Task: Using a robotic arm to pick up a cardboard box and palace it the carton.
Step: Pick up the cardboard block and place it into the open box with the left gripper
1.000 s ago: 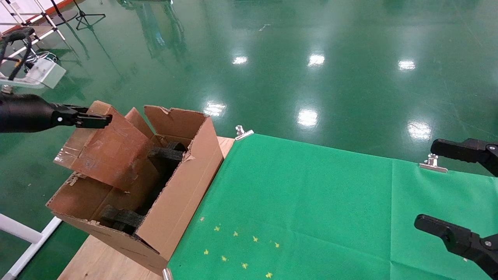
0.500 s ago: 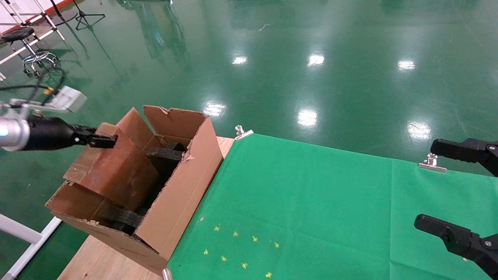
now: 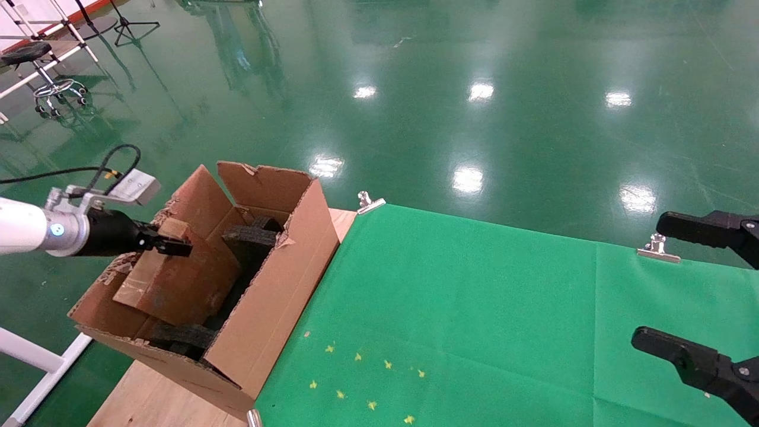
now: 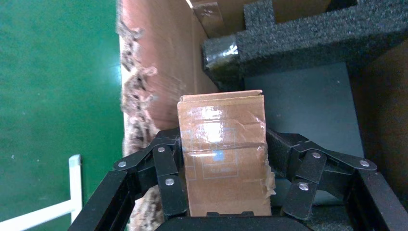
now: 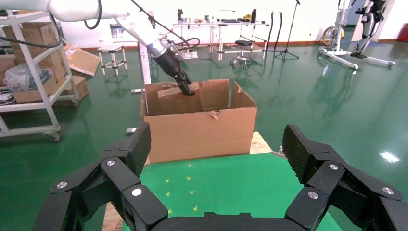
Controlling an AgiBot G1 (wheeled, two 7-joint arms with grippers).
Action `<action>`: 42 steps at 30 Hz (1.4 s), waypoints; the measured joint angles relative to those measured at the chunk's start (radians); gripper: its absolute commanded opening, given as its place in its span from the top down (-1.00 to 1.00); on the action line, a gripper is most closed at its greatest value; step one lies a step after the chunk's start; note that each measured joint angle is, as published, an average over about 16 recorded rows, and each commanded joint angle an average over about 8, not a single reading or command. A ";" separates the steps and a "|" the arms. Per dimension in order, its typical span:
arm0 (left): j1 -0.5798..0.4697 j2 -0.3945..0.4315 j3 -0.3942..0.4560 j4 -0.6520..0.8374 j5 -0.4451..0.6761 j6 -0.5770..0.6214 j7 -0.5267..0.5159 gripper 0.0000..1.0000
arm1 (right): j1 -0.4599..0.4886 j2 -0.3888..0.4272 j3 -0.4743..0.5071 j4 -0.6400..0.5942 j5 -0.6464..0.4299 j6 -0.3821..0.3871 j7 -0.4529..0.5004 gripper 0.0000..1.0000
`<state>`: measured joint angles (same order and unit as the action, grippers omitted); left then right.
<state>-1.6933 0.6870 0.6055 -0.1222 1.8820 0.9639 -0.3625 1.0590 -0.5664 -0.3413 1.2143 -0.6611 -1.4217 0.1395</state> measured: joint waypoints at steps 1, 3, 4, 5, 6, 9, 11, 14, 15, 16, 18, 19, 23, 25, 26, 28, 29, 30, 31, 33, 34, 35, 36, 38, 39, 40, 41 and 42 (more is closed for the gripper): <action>0.002 0.006 0.001 0.009 0.001 -0.004 0.005 1.00 | 0.000 0.000 0.000 0.000 0.000 0.000 0.000 -1.00; 0.005 0.016 0.003 0.025 0.002 -0.011 0.013 0.50 | 0.000 0.000 0.000 0.000 0.000 0.000 0.000 -1.00; 0.006 0.020 0.003 0.032 0.003 -0.013 0.016 0.25 | 0.000 0.000 0.000 0.000 0.000 0.000 0.000 -1.00; 0.008 0.024 0.004 0.038 0.004 -0.016 0.019 0.00 | 0.000 0.000 0.000 0.000 0.000 0.000 0.000 -1.00; 0.009 0.028 0.005 0.043 0.005 -0.018 0.022 -0.25 | 0.000 0.000 0.000 0.000 0.000 0.000 0.000 -1.00; 0.011 0.036 0.008 0.055 0.008 -0.024 0.027 -1.00 | 0.000 0.000 0.000 0.000 0.000 0.000 0.000 -1.00; 0.013 0.040 0.009 0.059 0.009 -0.027 0.030 -1.00 | 0.000 0.000 0.000 0.000 0.000 0.000 0.000 -1.00; 0.015 0.043 0.011 0.063 0.012 -0.028 0.032 -1.00 | 0.000 0.000 0.000 0.000 0.000 0.000 0.000 -1.00; 0.015 0.043 0.011 0.064 0.013 -0.029 0.032 -1.00 | 0.000 0.000 0.000 0.000 0.000 0.000 0.000 -1.00; 0.016 0.043 0.012 0.065 0.014 -0.028 0.033 -1.00 | 0.000 0.000 0.000 0.000 0.000 0.000 0.000 -1.00; 0.016 0.042 0.012 0.065 0.016 -0.026 0.032 -1.00 | 0.000 0.000 0.000 0.000 0.000 0.000 0.000 -1.00; 0.016 0.042 0.012 0.064 0.016 -0.025 0.032 -1.00 | 0.000 0.000 0.000 0.000 0.000 0.000 0.000 -1.00; 0.016 0.039 0.012 0.063 0.018 -0.020 0.030 -1.00 | 0.000 0.000 0.000 0.000 0.000 0.000 0.000 -1.00; 0.016 0.038 0.011 0.062 0.019 -0.017 0.030 -1.00 | 0.000 0.000 0.000 0.000 0.000 0.000 0.000 -1.00; 0.016 0.037 0.011 0.061 0.019 -0.016 0.029 -1.00 | 0.000 0.000 0.000 0.000 0.000 0.000 0.000 -1.00; 0.016 0.036 0.011 0.060 0.019 -0.015 0.029 -1.00 | 0.000 0.000 0.000 0.000 0.000 0.000 0.000 -1.00; 0.016 0.036 0.010 0.060 0.019 -0.014 0.029 -1.00 | 0.000 0.000 0.000 0.000 0.000 0.000 0.000 -1.00; 0.016 0.036 0.010 0.059 0.019 -0.014 0.028 -1.00 | 0.000 0.000 0.000 0.000 0.000 0.000 0.000 -1.00; 0.015 0.035 0.010 0.059 0.018 -0.014 0.028 -1.00 | 0.000 0.000 0.000 0.000 0.000 0.000 0.000 -1.00; 0.015 0.035 0.009 0.057 0.017 -0.014 0.028 -1.00 | 0.000 0.000 0.000 0.000 0.000 0.000 0.000 -1.00; 0.014 0.035 0.009 0.056 0.016 -0.014 0.028 -1.00 | 0.000 0.000 0.000 0.000 0.000 0.000 0.000 -1.00; 0.013 0.035 0.008 0.055 0.015 -0.014 0.028 -1.00 | 0.000 0.000 0.000 0.000 0.000 0.000 0.000 -1.00; 0.012 0.034 0.007 0.053 0.013 -0.014 0.028 -1.00 | 0.000 0.000 0.000 0.000 0.000 0.000 0.000 -1.00; 0.008 0.032 0.005 0.048 0.009 -0.012 0.032 -1.00 | 0.000 0.000 0.000 0.000 0.000 0.000 0.000 -1.00; 0.005 0.030 0.003 0.044 0.006 -0.011 0.034 -1.00 | 0.000 0.000 0.000 0.000 0.000 0.000 0.000 -1.00; 0.002 0.028 0.000 0.040 0.002 -0.008 0.037 -1.00 | 0.000 0.000 0.000 0.000 0.000 0.000 0.000 -1.00; -0.001 0.026 -0.003 0.035 -0.003 -0.005 0.040 -1.00 | 0.000 0.000 0.000 0.000 0.000 0.000 0.000 -1.00; -0.004 0.024 -0.006 0.030 -0.008 -0.001 0.043 -1.00 | 0.000 0.000 0.000 0.000 0.000 0.000 0.000 -1.00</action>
<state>-1.6978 0.7106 0.5997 -0.0925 1.8743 0.9625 -0.3193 1.0588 -0.5662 -0.3413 1.2141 -0.6610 -1.4214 0.1395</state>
